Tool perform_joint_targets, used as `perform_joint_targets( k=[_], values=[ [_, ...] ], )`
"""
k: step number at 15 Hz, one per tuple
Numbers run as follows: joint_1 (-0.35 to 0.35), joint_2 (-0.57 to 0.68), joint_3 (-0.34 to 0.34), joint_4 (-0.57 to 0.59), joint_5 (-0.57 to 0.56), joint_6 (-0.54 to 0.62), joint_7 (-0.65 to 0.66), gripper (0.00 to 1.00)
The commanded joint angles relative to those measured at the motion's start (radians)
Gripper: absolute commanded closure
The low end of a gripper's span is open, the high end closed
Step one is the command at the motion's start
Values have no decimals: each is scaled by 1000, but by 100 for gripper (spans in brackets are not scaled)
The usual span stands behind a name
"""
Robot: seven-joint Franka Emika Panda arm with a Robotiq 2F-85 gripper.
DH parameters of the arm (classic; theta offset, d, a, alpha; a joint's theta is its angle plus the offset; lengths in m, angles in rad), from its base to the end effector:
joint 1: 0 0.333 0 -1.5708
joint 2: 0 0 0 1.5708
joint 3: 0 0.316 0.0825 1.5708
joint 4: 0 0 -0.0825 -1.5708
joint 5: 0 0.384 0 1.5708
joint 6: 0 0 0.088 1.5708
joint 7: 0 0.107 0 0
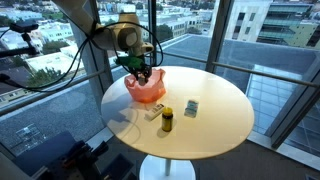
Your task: Take the white bottle out of the plastic bag and put it on the table
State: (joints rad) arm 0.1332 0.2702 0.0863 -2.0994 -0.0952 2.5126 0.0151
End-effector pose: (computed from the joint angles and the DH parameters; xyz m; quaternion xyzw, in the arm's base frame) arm 0.5790 0.1287 0.3051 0.9880 0.1355 0.0740 0.0107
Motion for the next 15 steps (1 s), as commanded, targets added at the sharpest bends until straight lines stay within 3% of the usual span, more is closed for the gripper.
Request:
perform_joint_targets(
  k=[1, 15],
  values=[
    [4, -67, -3, -42, -9, -12, 26, 60],
    [-7, -269, 6, -253, 12, -1, 21, 60]
  ],
)
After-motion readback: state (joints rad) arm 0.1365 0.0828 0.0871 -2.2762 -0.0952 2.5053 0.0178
